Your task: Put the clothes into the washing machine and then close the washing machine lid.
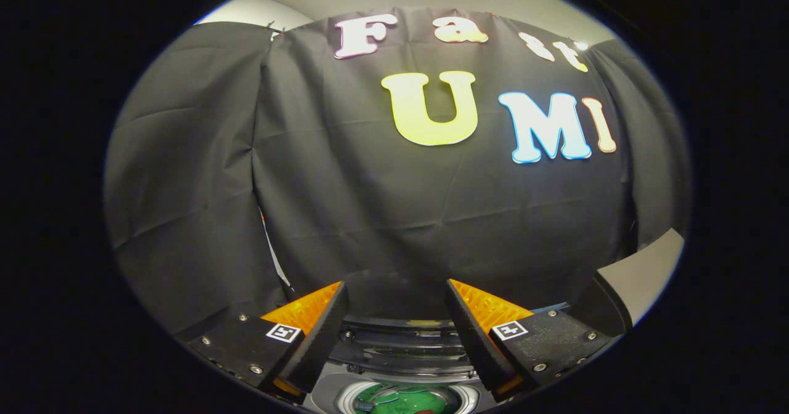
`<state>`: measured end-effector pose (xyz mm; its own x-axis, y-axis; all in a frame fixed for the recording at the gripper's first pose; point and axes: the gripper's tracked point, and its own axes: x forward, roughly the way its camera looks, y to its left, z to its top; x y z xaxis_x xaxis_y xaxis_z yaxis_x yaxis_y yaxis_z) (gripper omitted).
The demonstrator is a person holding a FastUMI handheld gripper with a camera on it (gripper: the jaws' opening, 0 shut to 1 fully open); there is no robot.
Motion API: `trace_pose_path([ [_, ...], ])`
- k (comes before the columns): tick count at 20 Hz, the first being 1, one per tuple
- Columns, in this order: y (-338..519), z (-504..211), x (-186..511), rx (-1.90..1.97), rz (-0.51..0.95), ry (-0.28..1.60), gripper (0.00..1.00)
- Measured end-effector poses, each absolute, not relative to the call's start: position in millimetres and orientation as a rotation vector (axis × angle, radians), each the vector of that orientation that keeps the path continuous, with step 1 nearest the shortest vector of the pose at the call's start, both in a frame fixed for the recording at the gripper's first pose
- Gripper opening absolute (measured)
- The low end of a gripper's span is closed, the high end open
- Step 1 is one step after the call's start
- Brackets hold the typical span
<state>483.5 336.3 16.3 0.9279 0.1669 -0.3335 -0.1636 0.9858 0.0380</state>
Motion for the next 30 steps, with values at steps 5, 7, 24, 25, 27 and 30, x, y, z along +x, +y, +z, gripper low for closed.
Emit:
trace_pose_path([
  [5,343,-13,512,-0.012,0.122,0.478,0.97],
  [7,347,-27,517,-0.024,0.114,0.549,0.97],
  [24,336,-51,512,-0.055,0.109,0.584,0.98],
  [25,337,-51,511,-0.056,0.114,0.568,0.98],
  [27,337,-52,505,-0.054,0.113,0.544,0.98],
  [30,342,-51,485,-0.057,0.118,0.527,0.98],
])
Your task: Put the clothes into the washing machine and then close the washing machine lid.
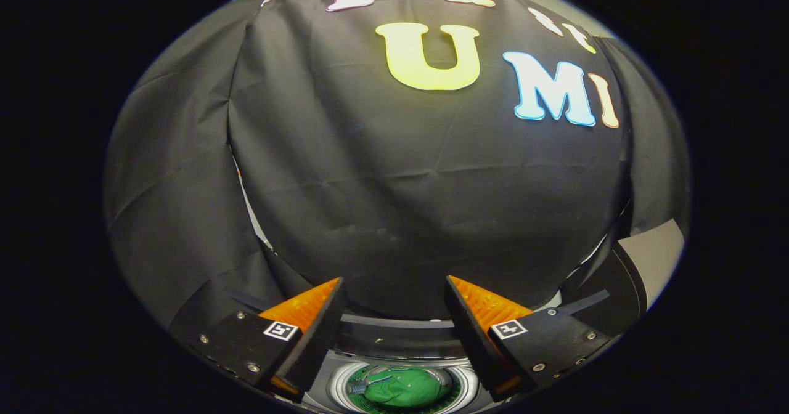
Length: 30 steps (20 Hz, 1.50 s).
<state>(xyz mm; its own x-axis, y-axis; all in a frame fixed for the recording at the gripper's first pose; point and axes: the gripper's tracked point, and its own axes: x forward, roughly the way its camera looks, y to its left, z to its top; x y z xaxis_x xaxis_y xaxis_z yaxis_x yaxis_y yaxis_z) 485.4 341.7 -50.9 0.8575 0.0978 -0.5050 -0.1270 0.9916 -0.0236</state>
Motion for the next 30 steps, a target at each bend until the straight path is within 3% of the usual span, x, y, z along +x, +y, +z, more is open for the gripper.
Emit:
trace_pose_path([
  [30,343,-70,393,-0.067,0.193,0.340,0.96],
])
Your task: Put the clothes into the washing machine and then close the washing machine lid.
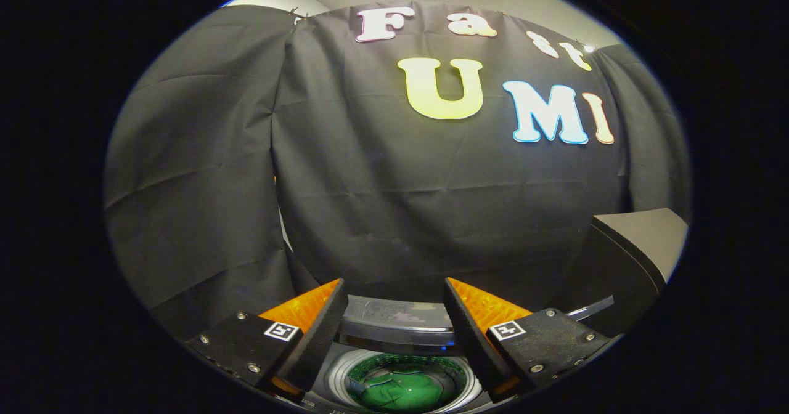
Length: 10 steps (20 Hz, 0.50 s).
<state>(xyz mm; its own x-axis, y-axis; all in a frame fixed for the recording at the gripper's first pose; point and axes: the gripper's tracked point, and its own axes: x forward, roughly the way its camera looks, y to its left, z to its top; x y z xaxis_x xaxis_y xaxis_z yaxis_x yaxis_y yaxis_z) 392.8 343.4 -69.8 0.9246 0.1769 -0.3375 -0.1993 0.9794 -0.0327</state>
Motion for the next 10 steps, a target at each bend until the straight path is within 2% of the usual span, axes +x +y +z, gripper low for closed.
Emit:
trace_pose_path([
  [10,325,-119,351,-0.099,0.204,0.430,0.96],
])
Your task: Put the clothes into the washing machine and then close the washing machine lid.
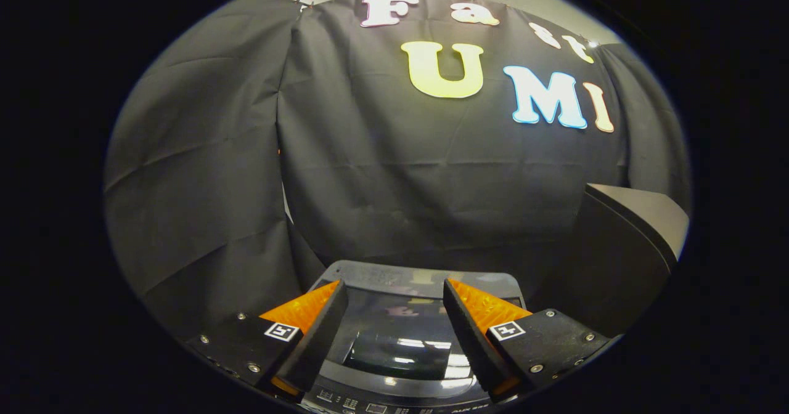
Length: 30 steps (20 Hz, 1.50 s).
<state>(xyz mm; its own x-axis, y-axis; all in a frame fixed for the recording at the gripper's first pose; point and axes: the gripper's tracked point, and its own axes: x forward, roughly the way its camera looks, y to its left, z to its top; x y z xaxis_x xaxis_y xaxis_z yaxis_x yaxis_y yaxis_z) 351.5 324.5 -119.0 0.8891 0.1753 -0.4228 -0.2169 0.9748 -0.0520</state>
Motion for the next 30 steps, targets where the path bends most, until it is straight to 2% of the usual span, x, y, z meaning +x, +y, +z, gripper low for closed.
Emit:
trace_pose_path([
  [6,327,-124,325,-0.062,0.225,0.425,0.96],
  [16,307,-47,270,-0.048,0.267,0.287,0.96],
  [30,172,43,178,-0.102,0.260,0.106,0.96],
])
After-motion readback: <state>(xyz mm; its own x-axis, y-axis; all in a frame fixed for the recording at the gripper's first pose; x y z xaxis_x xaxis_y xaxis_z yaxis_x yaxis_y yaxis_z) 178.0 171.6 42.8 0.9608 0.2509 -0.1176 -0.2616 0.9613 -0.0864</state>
